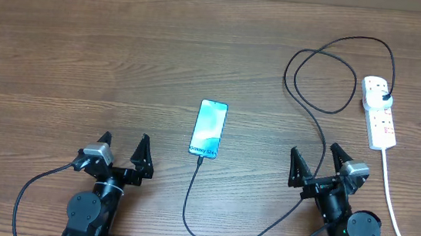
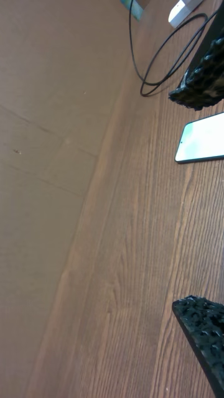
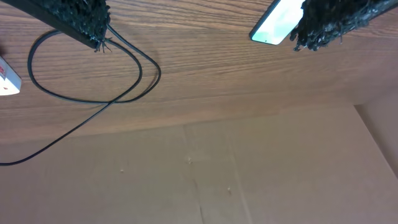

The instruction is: Plug charger to phone and switch on socket

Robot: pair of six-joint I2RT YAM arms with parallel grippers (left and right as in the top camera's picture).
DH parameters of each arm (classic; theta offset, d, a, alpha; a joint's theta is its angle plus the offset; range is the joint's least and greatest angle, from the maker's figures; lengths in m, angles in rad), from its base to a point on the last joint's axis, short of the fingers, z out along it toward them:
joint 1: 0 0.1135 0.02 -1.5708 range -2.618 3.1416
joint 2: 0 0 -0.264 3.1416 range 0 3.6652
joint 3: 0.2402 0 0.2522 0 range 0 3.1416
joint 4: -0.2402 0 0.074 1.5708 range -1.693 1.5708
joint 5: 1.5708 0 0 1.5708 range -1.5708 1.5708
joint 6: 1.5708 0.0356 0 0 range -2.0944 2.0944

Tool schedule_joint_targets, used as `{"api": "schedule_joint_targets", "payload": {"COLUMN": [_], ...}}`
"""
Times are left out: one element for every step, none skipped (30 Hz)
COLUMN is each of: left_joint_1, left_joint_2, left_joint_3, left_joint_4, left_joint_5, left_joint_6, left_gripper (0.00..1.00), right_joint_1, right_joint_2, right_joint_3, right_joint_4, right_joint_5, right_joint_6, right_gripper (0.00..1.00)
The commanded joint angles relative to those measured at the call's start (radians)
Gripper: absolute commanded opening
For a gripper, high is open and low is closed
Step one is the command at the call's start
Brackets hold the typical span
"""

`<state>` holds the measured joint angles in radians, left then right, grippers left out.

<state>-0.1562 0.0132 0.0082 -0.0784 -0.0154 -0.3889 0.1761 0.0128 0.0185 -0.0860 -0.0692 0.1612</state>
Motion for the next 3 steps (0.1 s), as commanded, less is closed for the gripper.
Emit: {"api": "schedule_joint_targets", "payload": {"left_joint_1": [0.005, 0.005, 0.005], "left_joint_2": [-0.009, -0.009, -0.009], "left_joint_3": [-0.003, -0.003, -0.003], "left_joint_4": [0.000, 0.000, 0.000], "left_joint_5": [0.008, 0.008, 0.008], "left_joint_6": [0.019, 0.019, 0.019], "left_gripper": [1.00, 0.99, 1.00], "right_joint_1": [-0.007, -0.007, -0.007], "right_joint_2": [-0.010, -0.010, -0.010], "right_joint_3": [-0.010, -0.010, -0.010], "right_joint_4": [0.006, 0.006, 0.006], "right_joint_5": [0.015, 0.015, 0.015], "right_joint_6": [0.005, 0.006, 0.005], "right_gripper": [1.00, 1.00, 1.00]}}
